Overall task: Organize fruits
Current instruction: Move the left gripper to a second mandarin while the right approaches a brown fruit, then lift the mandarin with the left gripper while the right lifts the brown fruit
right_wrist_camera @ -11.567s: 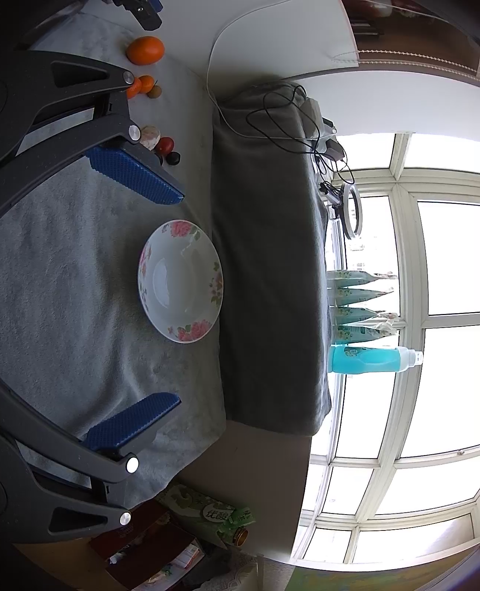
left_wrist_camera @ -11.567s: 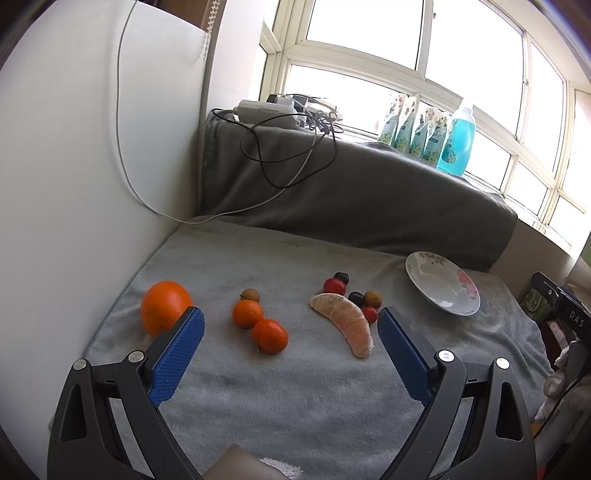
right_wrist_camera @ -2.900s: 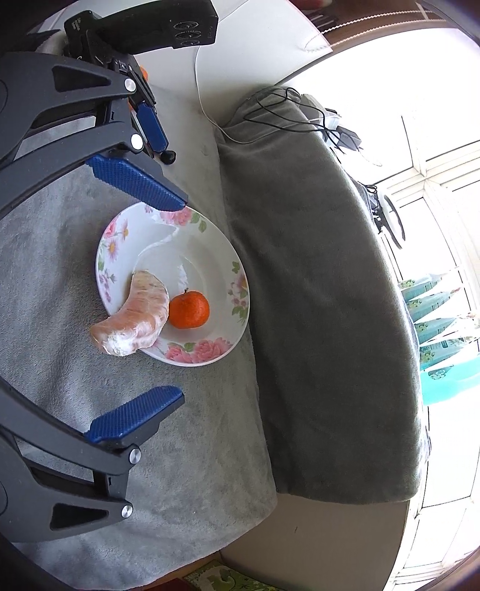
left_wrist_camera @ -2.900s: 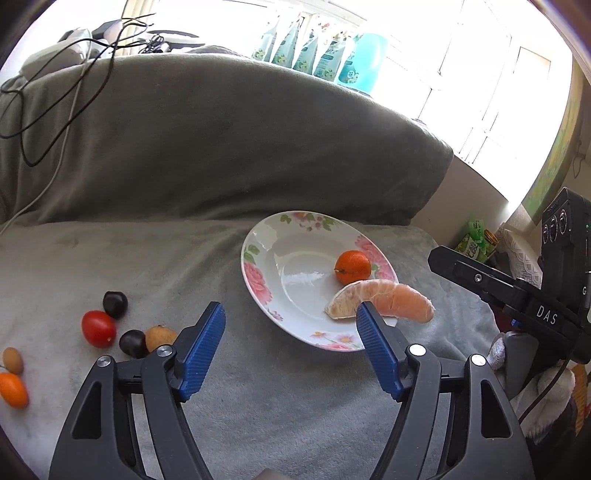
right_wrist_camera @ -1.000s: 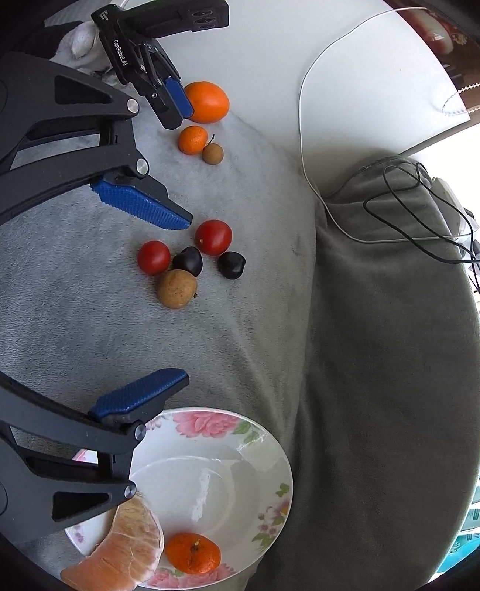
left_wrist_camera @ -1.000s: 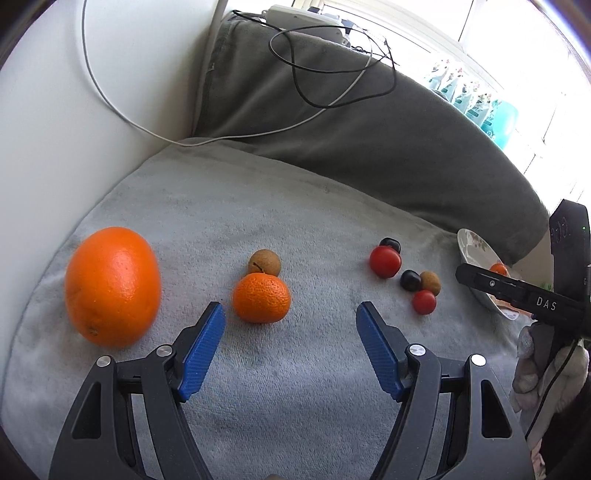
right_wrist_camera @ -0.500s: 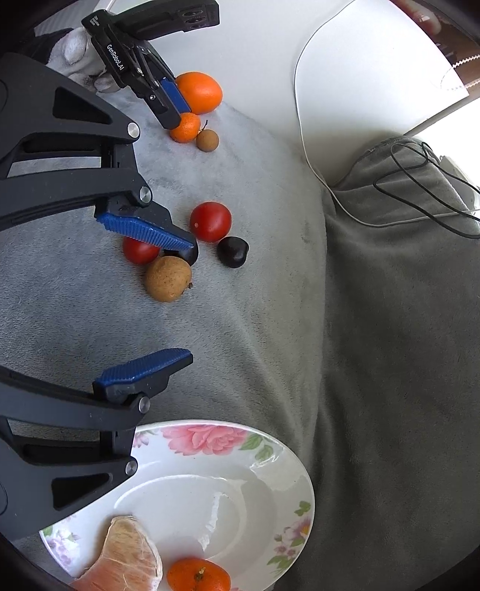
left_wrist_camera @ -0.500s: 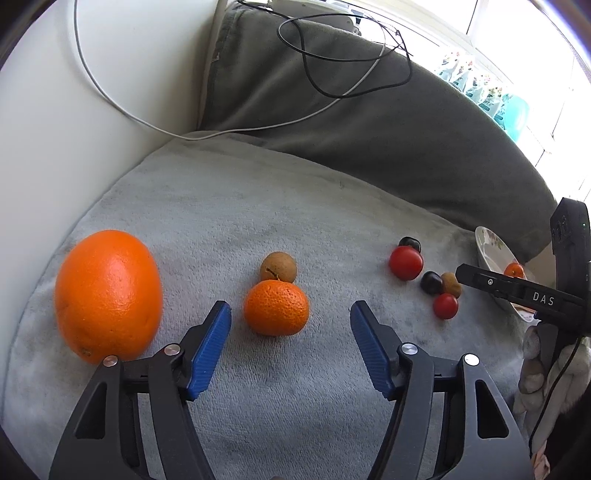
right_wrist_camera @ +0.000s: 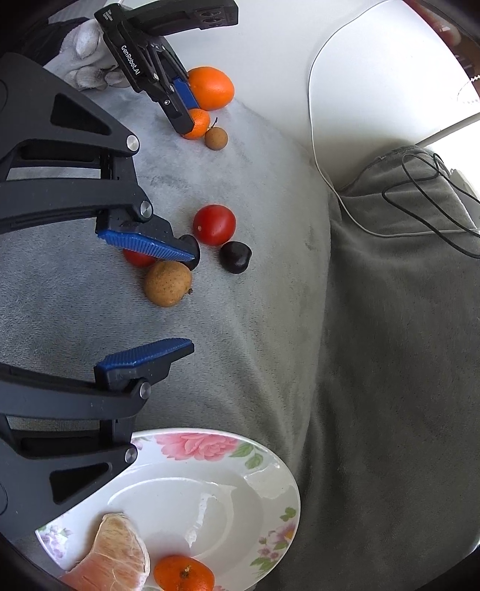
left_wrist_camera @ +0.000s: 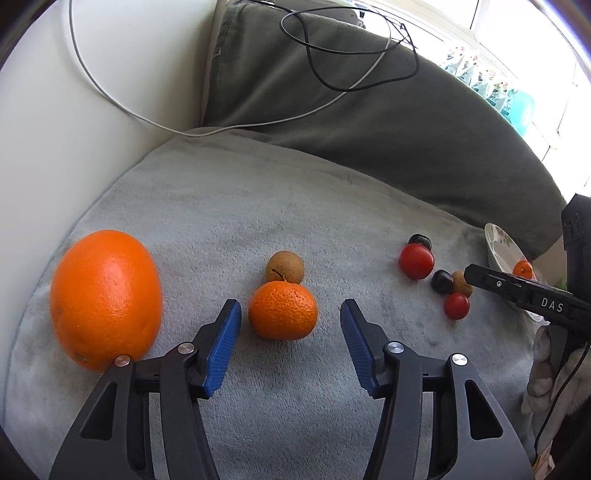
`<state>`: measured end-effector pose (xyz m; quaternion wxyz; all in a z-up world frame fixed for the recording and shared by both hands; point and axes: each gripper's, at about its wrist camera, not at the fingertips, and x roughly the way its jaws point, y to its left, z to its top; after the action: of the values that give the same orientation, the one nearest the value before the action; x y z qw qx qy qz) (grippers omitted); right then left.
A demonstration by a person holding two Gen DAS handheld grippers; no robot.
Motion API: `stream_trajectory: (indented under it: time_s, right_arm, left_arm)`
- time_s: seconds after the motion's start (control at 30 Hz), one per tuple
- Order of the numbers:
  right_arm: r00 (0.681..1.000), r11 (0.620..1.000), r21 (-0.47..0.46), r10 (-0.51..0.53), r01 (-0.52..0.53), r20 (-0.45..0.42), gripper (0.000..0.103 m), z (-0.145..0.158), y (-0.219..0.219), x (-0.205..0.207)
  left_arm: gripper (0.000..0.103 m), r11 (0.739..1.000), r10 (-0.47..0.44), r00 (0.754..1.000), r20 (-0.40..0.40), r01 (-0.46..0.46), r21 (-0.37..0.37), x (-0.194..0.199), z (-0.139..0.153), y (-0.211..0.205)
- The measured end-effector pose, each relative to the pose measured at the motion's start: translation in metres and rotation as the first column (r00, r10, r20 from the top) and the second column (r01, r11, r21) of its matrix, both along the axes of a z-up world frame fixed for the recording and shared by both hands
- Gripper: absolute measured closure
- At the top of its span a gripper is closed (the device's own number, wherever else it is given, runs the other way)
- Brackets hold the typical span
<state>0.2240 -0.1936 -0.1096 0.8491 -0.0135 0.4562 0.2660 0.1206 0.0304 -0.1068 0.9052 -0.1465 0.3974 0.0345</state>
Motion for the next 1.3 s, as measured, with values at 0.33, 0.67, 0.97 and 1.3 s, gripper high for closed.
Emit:
stream_trajectory:
  time_s: [0.33,0.67,0.97,1.3]
  right_arm:
    - [0.999,0.999,-0.028,0.028,-0.028,-0.021,0.067,-0.009,0.012,0.000]
    - [0.999,0.999,-0.023,0.032,-0.032,-0.025,0.073,-0.010,0.014,0.000]
    - [1.000,1.000,-0.010,0.014,-0.014,-0.002,0.073,0.000,0.006,-0.006]
    - [0.999,1.000,0.012,-0.006,0.005,0.036,0.073,0.016,-0.011,-0.014]
  left_arm:
    - [0.058,1.000,-0.001,1.000,-0.018,0.000,-0.011,0.008,-0.006,0.004]
    - [0.067,1.000,0.011,1.000,-0.020,-0.012,-0.024,0.009,-0.004,0.007]
    - [0.067,1.000,0.006,1.000,-0.006,-0.006,-0.018,0.001,0.001,0.004]
    - [0.068,1.000,-0.013,1.000,0.026,0.014,-0.020,-0.007,0.017,-0.007]
